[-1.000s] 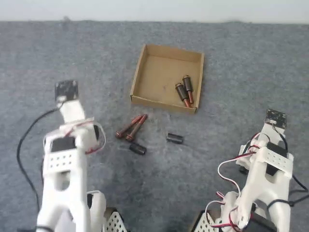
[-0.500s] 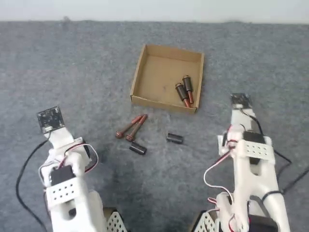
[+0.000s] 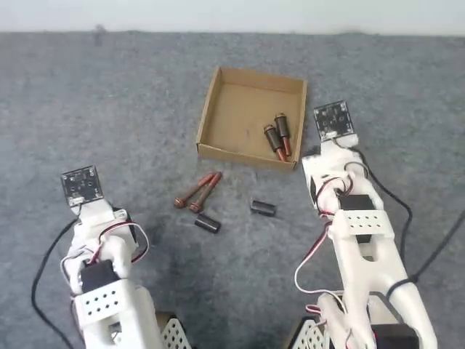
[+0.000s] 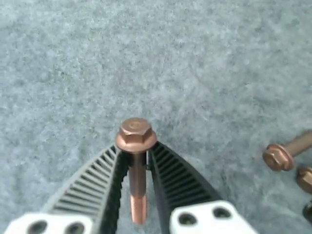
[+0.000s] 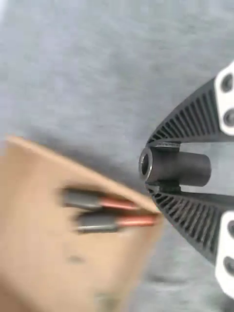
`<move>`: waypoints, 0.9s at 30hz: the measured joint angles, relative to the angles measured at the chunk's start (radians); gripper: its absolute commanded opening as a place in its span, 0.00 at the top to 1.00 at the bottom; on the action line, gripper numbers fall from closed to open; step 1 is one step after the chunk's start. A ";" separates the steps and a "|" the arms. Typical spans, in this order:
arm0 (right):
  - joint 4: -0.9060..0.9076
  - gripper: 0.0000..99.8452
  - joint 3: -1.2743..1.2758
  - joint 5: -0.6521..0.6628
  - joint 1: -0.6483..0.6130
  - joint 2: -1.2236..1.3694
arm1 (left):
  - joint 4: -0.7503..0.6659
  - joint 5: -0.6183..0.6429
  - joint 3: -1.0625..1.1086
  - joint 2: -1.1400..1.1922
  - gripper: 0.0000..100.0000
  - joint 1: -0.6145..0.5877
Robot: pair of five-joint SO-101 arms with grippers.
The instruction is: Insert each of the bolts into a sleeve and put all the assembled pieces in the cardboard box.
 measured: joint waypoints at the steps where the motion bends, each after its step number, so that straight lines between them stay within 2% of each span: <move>1: -0.054 0.99 0.000 0.000 0.000 0.000 | 0.000 0.000 0.005 -0.015 0.99 0.000; 6: -0.296 0.99 0.000 0.000 -0.017 0.000 | 0.040 0.000 0.021 -0.091 0.99 0.000; 13: -0.463 0.99 0.000 0.000 -0.086 0.037 | 0.094 0.000 0.064 -0.229 0.99 0.009; 20: -0.732 0.99 0.000 0.000 -0.124 0.282 | 0.201 0.000 0.077 -0.371 0.99 0.038; 27: -1.109 0.99 -0.080 0.000 -0.123 0.548 | 0.209 -0.002 0.077 -0.384 0.99 0.037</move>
